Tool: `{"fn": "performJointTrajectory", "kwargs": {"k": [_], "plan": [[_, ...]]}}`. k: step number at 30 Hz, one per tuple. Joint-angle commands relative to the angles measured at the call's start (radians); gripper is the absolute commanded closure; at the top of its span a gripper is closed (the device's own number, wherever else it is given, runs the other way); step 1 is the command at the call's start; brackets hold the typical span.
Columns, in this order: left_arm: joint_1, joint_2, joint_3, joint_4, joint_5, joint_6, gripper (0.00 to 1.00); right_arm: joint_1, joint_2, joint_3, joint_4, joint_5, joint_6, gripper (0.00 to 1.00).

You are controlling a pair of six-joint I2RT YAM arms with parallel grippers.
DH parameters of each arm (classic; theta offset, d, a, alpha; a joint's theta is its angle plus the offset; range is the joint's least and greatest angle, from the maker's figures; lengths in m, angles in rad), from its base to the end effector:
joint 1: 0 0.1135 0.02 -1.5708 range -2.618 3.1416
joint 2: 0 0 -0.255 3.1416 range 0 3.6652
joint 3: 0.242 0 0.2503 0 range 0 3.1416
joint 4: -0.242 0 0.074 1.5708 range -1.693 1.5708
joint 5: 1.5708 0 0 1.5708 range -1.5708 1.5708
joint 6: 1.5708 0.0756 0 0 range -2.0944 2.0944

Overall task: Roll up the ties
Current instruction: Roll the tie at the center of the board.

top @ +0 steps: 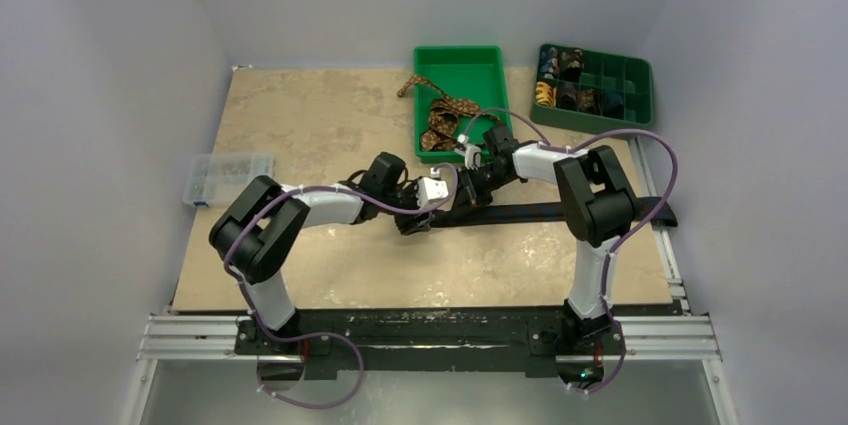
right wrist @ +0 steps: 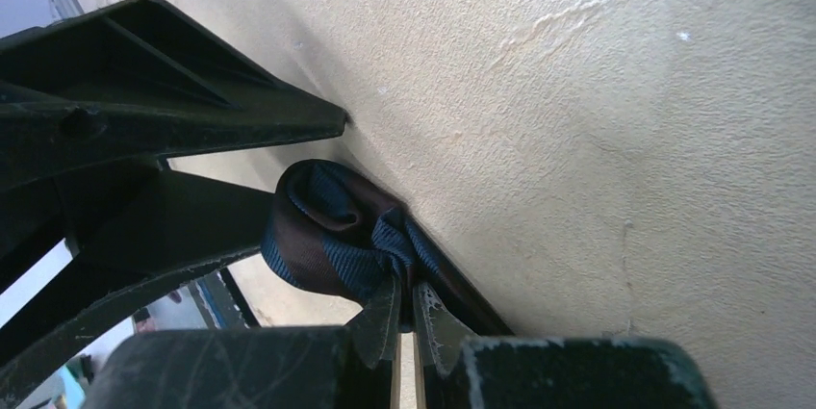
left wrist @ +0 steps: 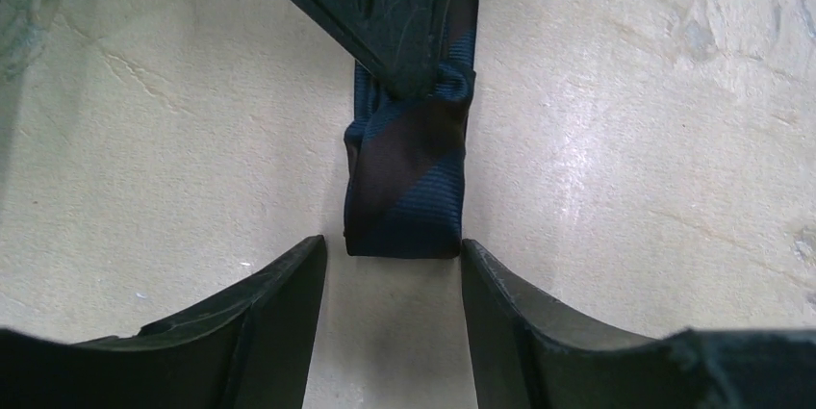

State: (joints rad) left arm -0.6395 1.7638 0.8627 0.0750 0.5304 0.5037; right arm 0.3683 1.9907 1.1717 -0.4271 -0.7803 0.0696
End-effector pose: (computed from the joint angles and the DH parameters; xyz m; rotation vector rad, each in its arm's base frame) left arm 0.2669 -0.2462 0.1081 1.4790 1.8391 -0.6981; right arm 0.3302 0.1844 0.0888 -0.5935 2.6971 1.2041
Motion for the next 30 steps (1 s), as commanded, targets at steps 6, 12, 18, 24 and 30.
{"fn": "performJointTrajectory", "kwargs": {"k": [6, 12, 18, 24, 30], "plan": [[-0.005, -0.029, -0.044, 0.199, 0.106, -0.155, 0.53, 0.007, 0.023, -0.022, 0.060, 0.130, -0.031, 1.00], [-0.033, -0.022, -0.006, 0.213, 0.097, -0.158, 0.64, 0.007, 0.028, -0.036, 0.081, 0.134, -0.019, 1.00], [-0.087, 0.020, 0.058, 0.202, 0.063, -0.185, 0.69, 0.007, 0.029, -0.034, 0.091, 0.124, -0.011, 1.00], [-0.115, 0.098, 0.103, 0.187, 0.036, -0.199, 0.66, 0.007, 0.028, -0.034, 0.108, 0.105, 0.011, 1.00], [-0.125, 0.135, 0.064, 0.144, -0.012, -0.164, 0.67, 0.007, 0.017, -0.042, 0.129, 0.057, 0.032, 1.00]]}}
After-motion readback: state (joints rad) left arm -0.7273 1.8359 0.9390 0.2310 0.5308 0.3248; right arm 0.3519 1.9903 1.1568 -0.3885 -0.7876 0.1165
